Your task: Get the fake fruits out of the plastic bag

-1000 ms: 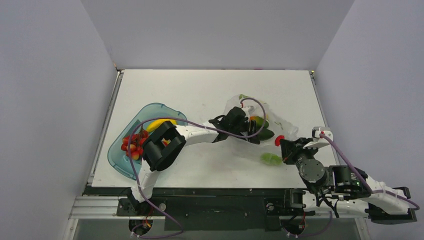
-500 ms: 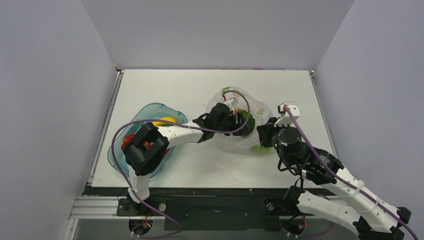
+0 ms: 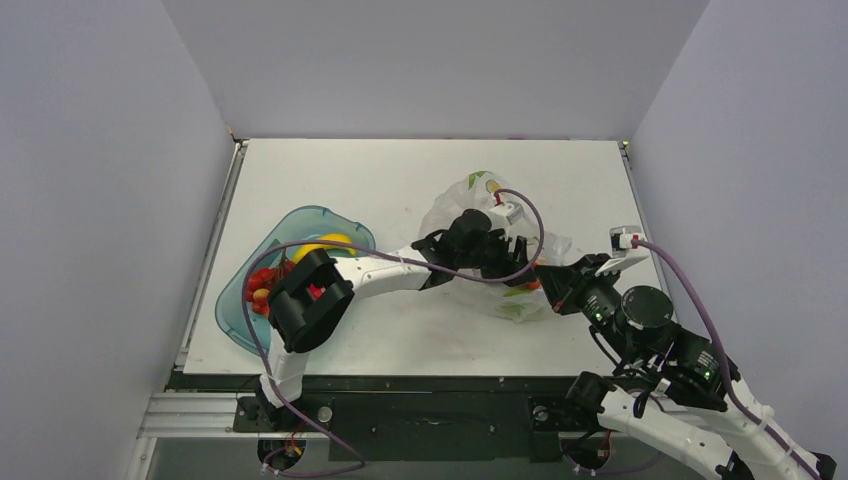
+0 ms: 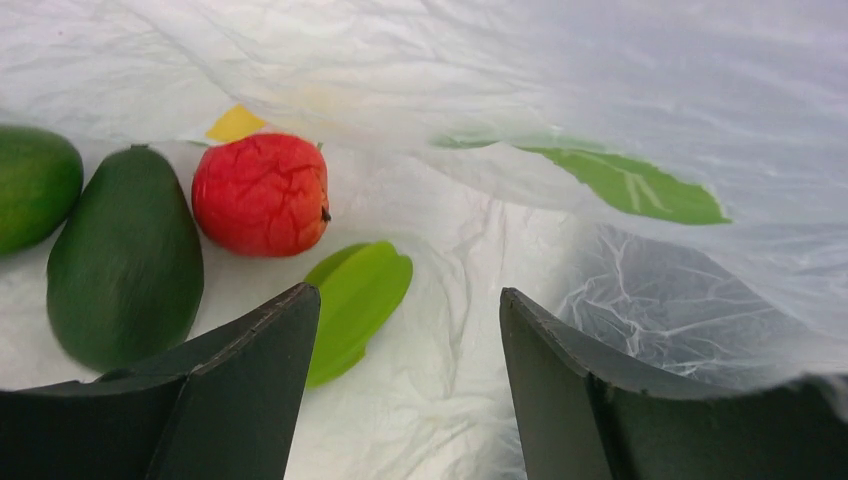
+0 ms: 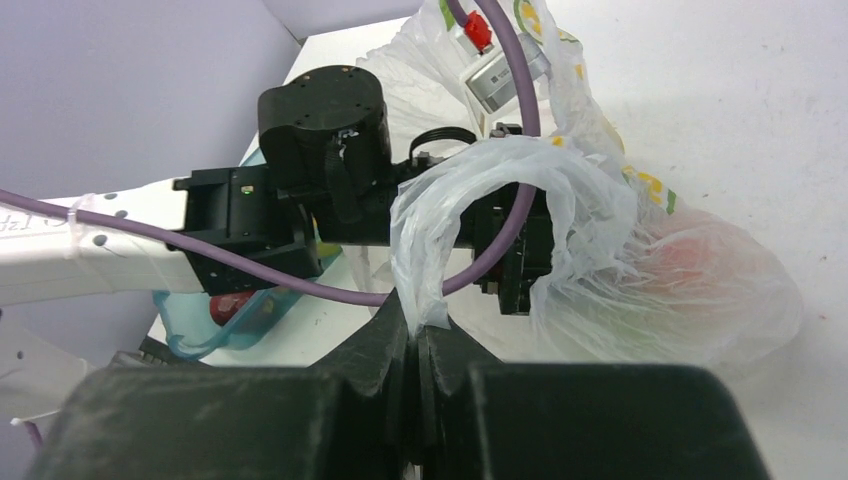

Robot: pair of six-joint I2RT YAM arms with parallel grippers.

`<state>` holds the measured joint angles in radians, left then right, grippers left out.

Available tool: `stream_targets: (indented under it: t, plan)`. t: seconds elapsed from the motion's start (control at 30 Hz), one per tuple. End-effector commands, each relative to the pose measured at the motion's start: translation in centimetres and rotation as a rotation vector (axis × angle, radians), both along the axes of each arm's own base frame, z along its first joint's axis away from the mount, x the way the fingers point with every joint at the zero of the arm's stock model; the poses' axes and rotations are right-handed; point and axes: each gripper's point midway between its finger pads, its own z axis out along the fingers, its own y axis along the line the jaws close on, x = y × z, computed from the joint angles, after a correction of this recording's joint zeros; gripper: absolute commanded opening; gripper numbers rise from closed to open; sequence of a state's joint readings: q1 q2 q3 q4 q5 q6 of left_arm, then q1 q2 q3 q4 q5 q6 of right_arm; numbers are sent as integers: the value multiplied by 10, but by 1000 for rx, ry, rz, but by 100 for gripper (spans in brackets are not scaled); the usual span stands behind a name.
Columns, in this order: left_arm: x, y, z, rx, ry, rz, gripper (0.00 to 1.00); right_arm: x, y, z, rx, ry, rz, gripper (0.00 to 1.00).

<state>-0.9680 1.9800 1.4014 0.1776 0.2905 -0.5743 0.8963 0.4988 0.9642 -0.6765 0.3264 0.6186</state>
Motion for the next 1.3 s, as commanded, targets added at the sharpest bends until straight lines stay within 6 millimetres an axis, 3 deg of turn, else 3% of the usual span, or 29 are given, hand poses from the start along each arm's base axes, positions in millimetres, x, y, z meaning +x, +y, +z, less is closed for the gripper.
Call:
stream_targets:
  t: [0.0, 0.37, 0.83, 0.97, 1.27]
  plan:
    - [-8, -15, -6, -9, -43, -94, 64, -3, -3, -12, 0, 36, -9, 0]
    - [-54, -15, -47, 69, -27, -250, 67, -8, -15, -35, -36, 63, -35, 0]
    - [-53, -17, -100, 283, -139, -147, 69, -14, -18, -61, -68, 100, -20, 0]
    - [-43, -20, -95, 269, -133, -72, 68, -18, -20, -70, -79, 107, -3, 0]
    - [-55, -43, -68, 84, -130, -64, 71, -24, -14, -72, -86, 91, 57, 0]
